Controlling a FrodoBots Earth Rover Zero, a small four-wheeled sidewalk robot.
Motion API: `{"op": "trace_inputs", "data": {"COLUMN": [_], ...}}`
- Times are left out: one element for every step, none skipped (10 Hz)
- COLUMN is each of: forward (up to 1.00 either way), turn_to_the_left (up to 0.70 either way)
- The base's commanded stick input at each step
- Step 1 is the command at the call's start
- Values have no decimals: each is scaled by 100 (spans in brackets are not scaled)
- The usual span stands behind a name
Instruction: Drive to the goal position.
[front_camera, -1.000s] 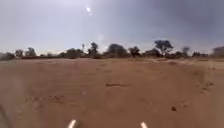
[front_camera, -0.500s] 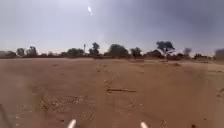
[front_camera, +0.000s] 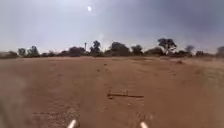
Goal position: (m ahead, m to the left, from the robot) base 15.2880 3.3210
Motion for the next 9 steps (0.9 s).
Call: {"op": "trace_inputs", "data": {"forward": [70, 70, 70, 70, 70, 70, 70, 70, 70], "turn_to_the_left": [0, 0, 0, 0, 0, 0, 17, 22, 25]}}
